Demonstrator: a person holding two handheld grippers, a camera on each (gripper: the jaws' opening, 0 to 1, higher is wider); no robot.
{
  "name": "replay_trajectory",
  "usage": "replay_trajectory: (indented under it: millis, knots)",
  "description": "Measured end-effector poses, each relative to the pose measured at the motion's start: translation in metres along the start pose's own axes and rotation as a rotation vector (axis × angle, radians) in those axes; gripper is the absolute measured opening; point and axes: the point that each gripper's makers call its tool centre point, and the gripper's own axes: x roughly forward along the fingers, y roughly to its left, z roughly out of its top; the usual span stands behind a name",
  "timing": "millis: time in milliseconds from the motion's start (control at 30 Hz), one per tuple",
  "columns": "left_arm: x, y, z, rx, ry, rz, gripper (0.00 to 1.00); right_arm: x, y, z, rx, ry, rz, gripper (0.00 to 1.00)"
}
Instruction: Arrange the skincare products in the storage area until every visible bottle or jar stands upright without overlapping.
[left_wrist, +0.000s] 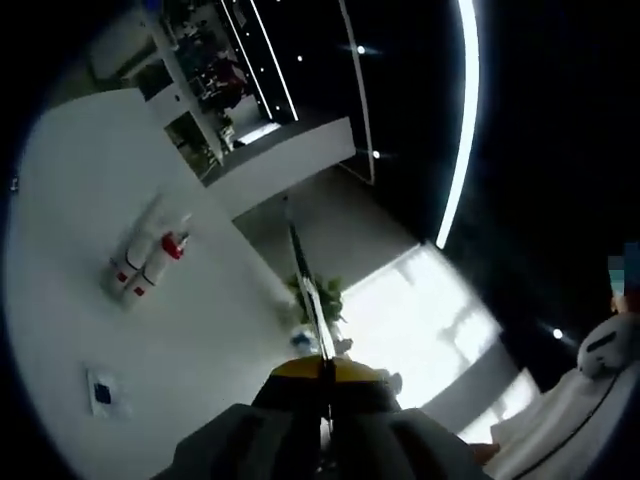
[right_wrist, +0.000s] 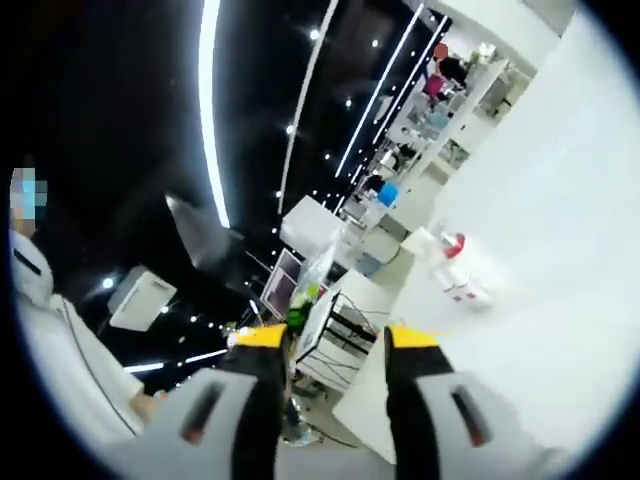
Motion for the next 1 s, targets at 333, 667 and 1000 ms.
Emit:
replay_trajectory:
  millis: [333, 667, 1000]
  knots:
    - [-0.020, 0.024, 0.032, -0.017, -0.053, 0.062, 0.00, -0.037, -0.026, -0.010, -0.022, 0.001, -0.120, 0.52]
    - [-0.028, 0.033, 0.064, -0.010, -0.103, 0.068, 0.00, -0.055, -0.036, -0.022, -0.016, -0.022, -0.190, 0.52]
    - [-0.033, 0.038, 0.104, 0.001, -0.163, 0.057, 0.00, -0.065, -0.039, -0.031, -0.019, -0.016, -0.228, 0.52]
